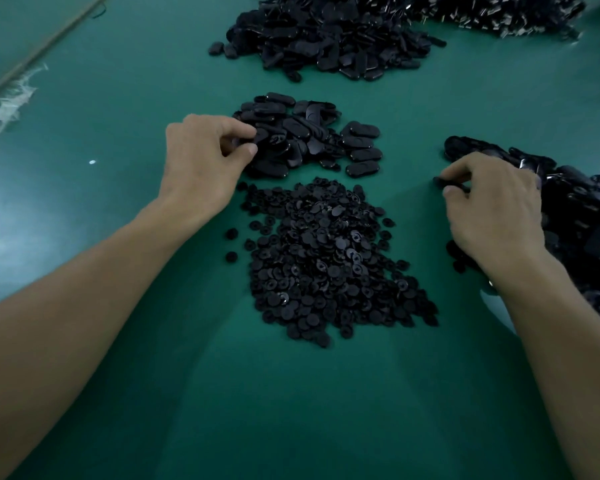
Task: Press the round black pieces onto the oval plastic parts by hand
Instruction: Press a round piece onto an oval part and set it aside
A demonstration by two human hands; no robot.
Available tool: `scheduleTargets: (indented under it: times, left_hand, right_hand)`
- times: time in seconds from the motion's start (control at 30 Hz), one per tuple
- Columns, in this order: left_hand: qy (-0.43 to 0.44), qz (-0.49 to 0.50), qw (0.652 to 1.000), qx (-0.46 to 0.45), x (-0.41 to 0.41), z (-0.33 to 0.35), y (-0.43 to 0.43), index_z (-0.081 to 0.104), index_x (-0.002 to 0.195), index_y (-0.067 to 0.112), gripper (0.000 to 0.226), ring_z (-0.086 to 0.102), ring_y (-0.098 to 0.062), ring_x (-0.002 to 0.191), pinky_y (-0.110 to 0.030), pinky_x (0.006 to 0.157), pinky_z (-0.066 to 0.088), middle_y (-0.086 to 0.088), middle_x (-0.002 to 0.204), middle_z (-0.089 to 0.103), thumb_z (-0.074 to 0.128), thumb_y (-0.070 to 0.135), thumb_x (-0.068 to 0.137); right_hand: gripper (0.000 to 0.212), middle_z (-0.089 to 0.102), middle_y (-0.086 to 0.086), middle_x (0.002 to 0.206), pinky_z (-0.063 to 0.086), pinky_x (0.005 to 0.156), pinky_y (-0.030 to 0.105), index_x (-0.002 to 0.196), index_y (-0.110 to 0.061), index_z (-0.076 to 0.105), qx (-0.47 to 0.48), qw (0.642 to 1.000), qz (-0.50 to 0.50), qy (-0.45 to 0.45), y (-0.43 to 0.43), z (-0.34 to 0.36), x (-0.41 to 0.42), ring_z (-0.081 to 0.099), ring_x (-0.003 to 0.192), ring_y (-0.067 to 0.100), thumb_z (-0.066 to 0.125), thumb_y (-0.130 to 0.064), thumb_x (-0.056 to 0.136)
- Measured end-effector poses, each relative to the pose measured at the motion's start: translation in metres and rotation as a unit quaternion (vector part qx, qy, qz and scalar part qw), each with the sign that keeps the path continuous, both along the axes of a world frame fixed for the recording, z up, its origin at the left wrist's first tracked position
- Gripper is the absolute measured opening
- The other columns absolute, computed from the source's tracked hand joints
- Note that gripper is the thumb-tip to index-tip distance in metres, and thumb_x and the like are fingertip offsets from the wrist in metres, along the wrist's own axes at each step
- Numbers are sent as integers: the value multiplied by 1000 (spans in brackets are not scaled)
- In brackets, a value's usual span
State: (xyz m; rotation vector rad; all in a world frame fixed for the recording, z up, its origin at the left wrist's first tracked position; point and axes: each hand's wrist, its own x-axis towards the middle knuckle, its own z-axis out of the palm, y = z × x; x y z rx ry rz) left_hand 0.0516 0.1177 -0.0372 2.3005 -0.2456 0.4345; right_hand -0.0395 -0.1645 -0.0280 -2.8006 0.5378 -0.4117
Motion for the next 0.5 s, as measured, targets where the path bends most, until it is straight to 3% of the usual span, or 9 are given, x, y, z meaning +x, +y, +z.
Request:
scheduleTargets:
  times: [0.17, 0.3, 0.4, 0.5]
  left_hand:
    - [-10, -19, 999, 35, 2, -2, 0, 75, 115, 15, 22, 60, -10, 89, 4, 73, 36, 2, 104, 69, 68, 15, 95]
    - [-36, -42, 997, 60, 0, -2, -1, 73, 118, 13, 25, 60, -10, 99, -12, 91, 38, -4, 123, 67, 64, 9, 95]
    - [-53, -41, 997, 35, -2, -1, -3, 74, 114, 17, 23, 59, -4, 91, -7, 84, 41, 0, 120, 64, 65, 9, 94]
    - [-68, -55, 996, -13, -8, 5, -9, 75, 103, 19, 16, 57, 7, 81, -3, 73, 42, 12, 99, 64, 65, 11, 94]
  right_hand:
    - [15, 66, 10, 120, 24, 103, 27, 108, -21, 70, 60, 998, 18, -17, -3, -1, 3, 57, 115, 30, 60, -16, 97]
    - [16, 72, 3, 108, 29, 99, 31, 102, -23, 71, 66, 996, 37, -37, -1, -2, 0, 60, 102, 31, 59, -14, 97]
    - [18, 73, 2, 107, 26, 96, 27, 103, -24, 74, 50, 997, 44, -50, 0, -1, 0, 61, 104, 28, 62, -12, 96]
    - [22, 72, 1, 107, 31, 95, 19, 109, -21, 73, 55, 994, 59, -73, 2, 0, 1, 63, 105, 21, 65, -7, 93]
